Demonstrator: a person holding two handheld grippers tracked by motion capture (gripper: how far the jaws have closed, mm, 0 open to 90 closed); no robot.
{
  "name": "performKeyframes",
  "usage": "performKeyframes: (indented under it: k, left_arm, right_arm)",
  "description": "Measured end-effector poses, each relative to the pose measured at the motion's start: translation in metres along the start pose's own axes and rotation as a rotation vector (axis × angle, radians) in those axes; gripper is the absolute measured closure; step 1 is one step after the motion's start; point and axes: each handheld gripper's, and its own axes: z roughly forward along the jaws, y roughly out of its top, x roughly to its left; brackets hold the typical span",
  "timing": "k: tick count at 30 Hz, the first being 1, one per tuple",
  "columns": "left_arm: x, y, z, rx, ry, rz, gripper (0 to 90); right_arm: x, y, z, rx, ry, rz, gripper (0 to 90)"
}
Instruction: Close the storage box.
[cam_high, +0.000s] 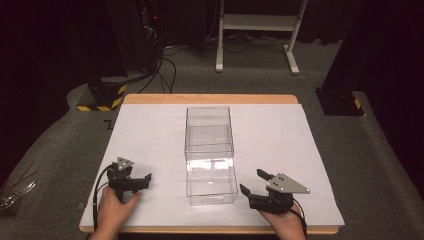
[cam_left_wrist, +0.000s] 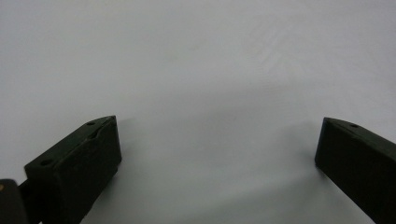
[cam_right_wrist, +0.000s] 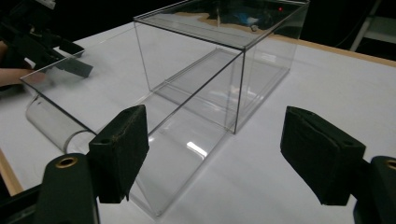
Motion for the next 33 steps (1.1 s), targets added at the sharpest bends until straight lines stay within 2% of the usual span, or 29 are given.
performKeyframes:
  k: [8, 13, 33]
  left_arm:
    - [0.000, 0.000, 0.000, 0.000, 0.000, -0.001, 0.5]
    - [0.000, 0.000, 0.000, 0.000, 0.000, -0.001, 0.6]
    - [0.000, 0.000, 0.000, -0.001, -0.001, -0.001, 0.5]
  right_arm:
    - [0.005, 0.000, 0.000, -0.010, 0.043, 0.021, 23.4]
    - [0.010, -0.003, 0.004, 0.006, 0.077, 0.010, 23.7]
    - [0.018, -0.010, 0.018, 0.052, 0.096, -0.020, 23.2]
